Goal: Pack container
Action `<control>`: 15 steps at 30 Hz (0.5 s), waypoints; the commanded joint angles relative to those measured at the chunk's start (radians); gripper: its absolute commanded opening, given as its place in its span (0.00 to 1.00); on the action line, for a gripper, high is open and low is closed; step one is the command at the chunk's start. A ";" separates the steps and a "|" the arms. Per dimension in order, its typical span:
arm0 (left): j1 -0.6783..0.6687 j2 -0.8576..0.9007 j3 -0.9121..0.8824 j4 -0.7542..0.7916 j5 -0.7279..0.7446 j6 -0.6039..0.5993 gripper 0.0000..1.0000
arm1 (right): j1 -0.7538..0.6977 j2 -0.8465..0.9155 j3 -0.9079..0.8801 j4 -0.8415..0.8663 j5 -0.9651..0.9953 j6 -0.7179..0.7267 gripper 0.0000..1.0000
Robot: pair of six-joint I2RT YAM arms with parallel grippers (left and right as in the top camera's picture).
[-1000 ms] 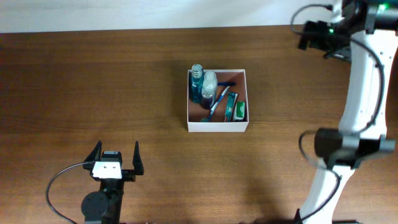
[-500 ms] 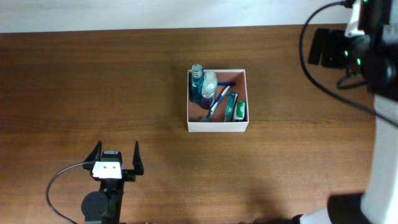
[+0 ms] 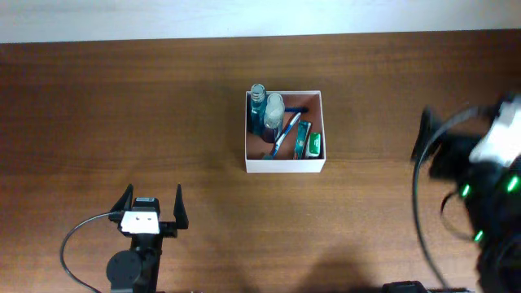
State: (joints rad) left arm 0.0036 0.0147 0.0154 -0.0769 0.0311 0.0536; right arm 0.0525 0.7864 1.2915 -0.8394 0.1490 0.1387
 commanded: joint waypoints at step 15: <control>0.006 -0.010 -0.007 0.002 0.014 0.016 0.99 | 0.006 -0.597 -0.927 0.644 -0.124 0.001 0.98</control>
State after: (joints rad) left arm 0.0036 0.0147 0.0154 -0.0776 0.0311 0.0536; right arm 0.0525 0.2436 0.4477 -0.2607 0.0719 0.1383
